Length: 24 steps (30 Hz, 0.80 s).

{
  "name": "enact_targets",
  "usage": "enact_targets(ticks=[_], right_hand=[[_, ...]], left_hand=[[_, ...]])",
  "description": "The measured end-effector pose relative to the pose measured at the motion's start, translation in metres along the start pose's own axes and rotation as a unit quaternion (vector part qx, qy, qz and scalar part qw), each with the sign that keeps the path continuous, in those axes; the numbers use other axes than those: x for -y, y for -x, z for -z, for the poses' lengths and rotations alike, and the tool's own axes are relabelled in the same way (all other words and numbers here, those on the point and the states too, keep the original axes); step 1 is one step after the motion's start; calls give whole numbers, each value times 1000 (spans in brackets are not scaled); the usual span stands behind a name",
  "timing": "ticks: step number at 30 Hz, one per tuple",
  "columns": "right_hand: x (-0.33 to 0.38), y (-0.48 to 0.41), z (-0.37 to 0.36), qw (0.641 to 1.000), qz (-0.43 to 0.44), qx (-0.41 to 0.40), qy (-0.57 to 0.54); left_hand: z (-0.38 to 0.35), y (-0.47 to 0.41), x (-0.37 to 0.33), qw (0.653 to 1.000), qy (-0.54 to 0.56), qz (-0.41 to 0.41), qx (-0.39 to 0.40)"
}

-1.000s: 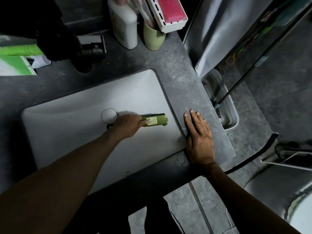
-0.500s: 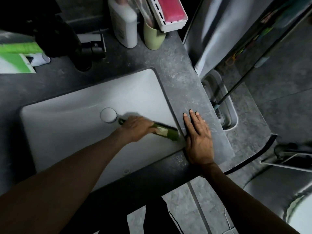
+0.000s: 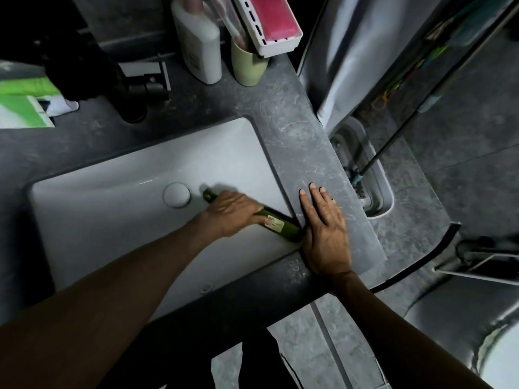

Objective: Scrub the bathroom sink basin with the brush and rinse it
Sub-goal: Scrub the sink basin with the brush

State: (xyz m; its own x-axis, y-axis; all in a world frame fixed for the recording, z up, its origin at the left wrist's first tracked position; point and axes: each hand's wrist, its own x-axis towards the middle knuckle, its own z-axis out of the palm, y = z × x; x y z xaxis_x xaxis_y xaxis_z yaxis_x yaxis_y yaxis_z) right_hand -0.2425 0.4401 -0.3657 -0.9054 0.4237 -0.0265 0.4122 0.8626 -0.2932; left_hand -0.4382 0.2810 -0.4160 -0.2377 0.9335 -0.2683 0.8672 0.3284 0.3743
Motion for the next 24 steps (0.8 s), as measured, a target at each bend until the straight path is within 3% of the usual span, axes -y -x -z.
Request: enact_targets(ticks=[8, 10, 14, 16, 20, 22, 24], right_hand=[[0, 2, -1, 1000, 3, -2, 5], [0, 1, 0, 1000, 1, 2, 2], [0, 0, 2, 1000, 3, 10, 0], [1, 0, 2, 1000, 2, 8, -4], [0, 1, 1, 1000, 3, 3, -3], [0, 1, 1, 1000, 4, 2, -3], [0, 1, 0, 1000, 6, 2, -5]], left_hand=[[29, -7, 50, 986, -78, 140, -40], [20, -4, 36, 992, -39, 110, -41], [11, -16, 8, 998, -45, -38, -20], [22, -23, 22, 997, -78, -12, -25], [47, -17, 62, 981, -131, 134, -50], [47, -15, 51, 986, -108, 120, -46], [37, -16, 27, 997, -51, 49, -29]])
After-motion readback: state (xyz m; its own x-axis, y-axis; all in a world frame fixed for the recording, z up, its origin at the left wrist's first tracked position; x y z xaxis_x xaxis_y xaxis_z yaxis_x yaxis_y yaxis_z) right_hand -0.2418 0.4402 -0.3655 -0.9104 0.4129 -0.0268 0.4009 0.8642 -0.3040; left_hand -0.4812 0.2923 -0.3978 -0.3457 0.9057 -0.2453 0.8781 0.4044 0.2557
